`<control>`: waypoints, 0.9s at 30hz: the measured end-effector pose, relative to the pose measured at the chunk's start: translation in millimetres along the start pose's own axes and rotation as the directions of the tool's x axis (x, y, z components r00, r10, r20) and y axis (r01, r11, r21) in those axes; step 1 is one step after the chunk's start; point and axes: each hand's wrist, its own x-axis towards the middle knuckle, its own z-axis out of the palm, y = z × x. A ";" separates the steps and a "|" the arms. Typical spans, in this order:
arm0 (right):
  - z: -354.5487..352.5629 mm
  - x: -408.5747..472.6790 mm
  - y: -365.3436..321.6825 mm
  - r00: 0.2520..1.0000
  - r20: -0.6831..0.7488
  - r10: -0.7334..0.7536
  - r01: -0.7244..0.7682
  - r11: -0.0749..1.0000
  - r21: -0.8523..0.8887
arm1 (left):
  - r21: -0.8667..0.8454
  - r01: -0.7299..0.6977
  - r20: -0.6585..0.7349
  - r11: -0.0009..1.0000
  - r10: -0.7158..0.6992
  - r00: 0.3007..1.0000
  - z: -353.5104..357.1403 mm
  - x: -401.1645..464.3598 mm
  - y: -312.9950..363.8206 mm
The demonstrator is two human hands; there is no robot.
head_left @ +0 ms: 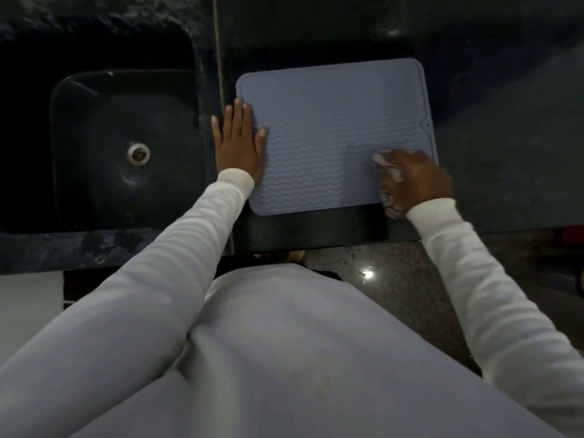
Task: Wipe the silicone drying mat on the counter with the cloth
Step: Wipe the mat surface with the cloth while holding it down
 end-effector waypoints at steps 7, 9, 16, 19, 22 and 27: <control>77.3 -23.5 -156.3 0.829 0.054 -0.556 0.555 0.831 0.038 | -0.008 -0.022 -0.020 1.000 0.022 1.000 8.2 -16.1 -0.9; 91.3 -28.9 -161.1 0.857 0.154 -0.492 0.502 0.864 -0.034 | 0.036 -0.033 -0.025 0.999 0.034 0.999 11.6 -16.7 -3.1; 48.6 -18.2 -66.9 0.942 0.163 -0.294 0.292 0.956 0.038 | 0.069 -0.043 -0.028 0.997 0.045 0.999 11.9 -17.7 -5.1; 30.2 -13.1 -7.0 0.961 0.196 -0.198 0.208 0.978 -0.034 | 0.071 -0.043 -0.028 0.997 0.045 0.999 11.3 -18.5 -4.7; 10.3 -9.7 47.9 0.976 0.211 -0.053 0.086 0.985 -0.152 | 0.062 -0.044 -0.026 0.997 0.046 0.999 10.6 -19.0 -4.8; -9.8 -5.4 94.7 0.978 0.137 0.155 -0.122 0.967 -0.224 | 0.048 -0.047 -0.031 0.998 0.049 0.998 10.2 -19.4 -5.3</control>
